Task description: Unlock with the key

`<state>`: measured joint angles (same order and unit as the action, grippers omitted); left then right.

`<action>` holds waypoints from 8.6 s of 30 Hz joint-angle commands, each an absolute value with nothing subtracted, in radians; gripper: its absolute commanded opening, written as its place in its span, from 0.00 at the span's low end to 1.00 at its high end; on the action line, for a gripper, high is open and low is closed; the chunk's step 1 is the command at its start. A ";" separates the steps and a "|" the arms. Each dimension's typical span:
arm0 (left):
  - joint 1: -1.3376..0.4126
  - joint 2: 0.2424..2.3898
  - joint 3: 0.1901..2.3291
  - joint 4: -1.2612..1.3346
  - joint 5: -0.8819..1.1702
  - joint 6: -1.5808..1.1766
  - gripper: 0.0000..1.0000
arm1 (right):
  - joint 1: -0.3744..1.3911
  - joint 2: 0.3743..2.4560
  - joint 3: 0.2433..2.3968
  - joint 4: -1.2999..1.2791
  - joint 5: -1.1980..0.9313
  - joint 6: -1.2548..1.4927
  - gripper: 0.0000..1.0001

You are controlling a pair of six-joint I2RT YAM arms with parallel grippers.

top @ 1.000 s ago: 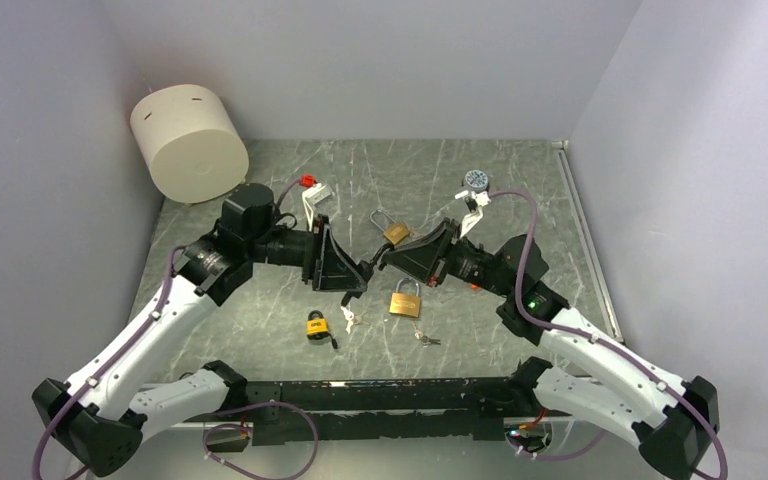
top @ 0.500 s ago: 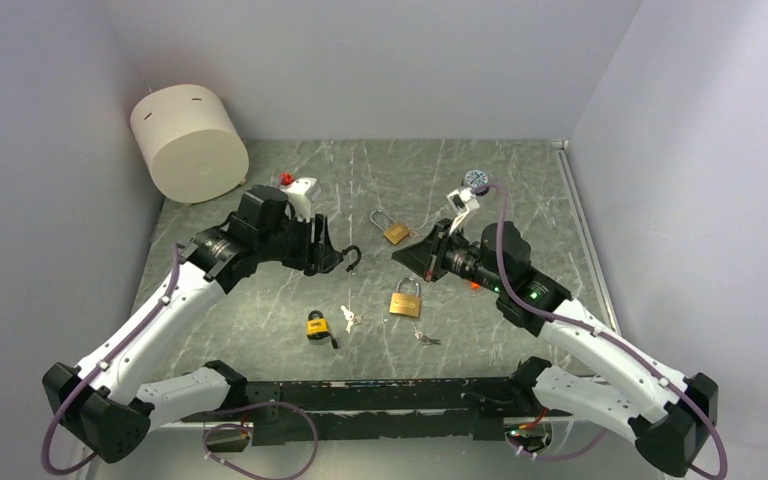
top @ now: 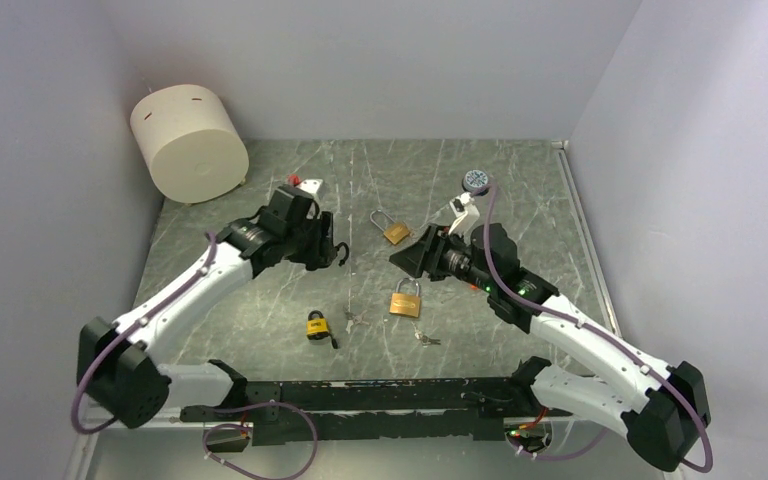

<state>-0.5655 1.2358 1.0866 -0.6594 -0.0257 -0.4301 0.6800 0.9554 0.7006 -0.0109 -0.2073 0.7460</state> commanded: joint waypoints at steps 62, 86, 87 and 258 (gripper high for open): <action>-0.466 1.096 0.844 -0.430 0.174 -0.724 0.94 | 0.940 1.171 0.672 -0.557 0.226 0.709 0.52; -0.472 1.060 0.720 -0.352 0.245 -0.798 0.84 | 1.032 1.489 0.781 -0.552 0.238 0.579 0.18; -0.472 1.063 0.715 -0.346 0.256 -0.803 0.84 | 1.032 1.489 0.780 -0.549 0.235 0.576 0.16; -0.701 0.757 0.652 0.423 0.704 -0.800 0.02 | 1.024 0.827 0.526 0.602 -0.300 0.720 0.00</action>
<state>-0.6971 0.7757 0.6434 0.3611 0.7094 -0.8062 1.0237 0.8200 0.4973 0.5785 -0.2901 0.7269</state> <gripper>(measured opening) 0.033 0.010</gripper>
